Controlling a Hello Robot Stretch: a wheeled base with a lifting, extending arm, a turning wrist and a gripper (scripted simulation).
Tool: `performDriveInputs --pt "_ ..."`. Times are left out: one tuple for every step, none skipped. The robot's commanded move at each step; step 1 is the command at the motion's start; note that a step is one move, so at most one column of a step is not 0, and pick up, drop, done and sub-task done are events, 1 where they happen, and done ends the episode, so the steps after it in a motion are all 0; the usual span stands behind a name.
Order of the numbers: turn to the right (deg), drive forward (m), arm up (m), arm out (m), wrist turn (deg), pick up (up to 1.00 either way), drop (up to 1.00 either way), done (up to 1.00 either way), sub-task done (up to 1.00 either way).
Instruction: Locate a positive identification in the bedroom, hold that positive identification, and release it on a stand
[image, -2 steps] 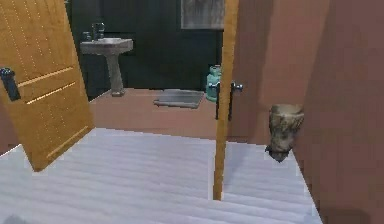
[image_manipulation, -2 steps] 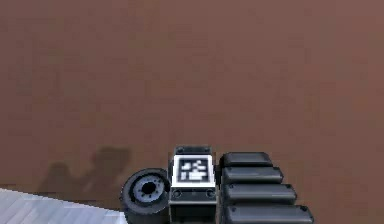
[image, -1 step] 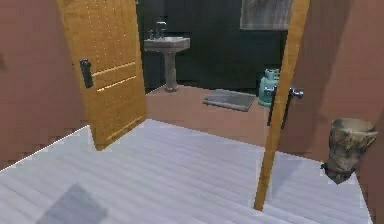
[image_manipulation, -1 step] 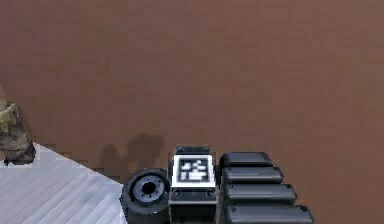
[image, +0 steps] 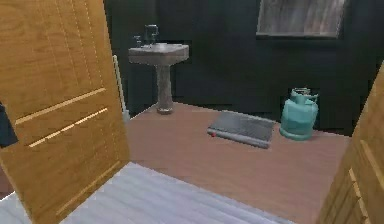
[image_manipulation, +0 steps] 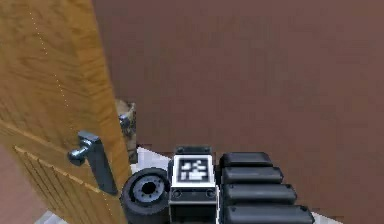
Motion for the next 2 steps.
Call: performDriveInputs --pt "-12.0 0.0 0.0 0.0 0.0 0.0 0.0 0.0 0.0" --pt "0.0 0.25 0.0 0.0 0.0 0.0 0.0 0.0 0.0"
